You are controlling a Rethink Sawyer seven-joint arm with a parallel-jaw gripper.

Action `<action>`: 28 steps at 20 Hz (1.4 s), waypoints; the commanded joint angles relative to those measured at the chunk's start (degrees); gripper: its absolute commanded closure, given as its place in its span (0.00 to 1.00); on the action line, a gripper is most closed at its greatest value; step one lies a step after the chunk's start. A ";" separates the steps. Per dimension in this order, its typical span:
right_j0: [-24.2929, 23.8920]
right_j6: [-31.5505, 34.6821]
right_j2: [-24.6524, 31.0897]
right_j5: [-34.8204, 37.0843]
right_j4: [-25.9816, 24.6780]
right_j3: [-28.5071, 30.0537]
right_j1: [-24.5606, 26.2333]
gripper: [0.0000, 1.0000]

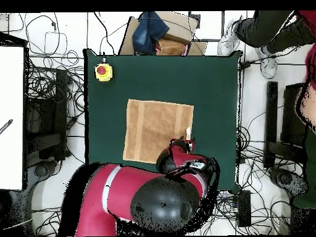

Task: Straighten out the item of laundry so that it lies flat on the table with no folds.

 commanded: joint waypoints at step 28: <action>4.75 13.08 15.84 -3.84 14.10 -4.44 1.74 0.00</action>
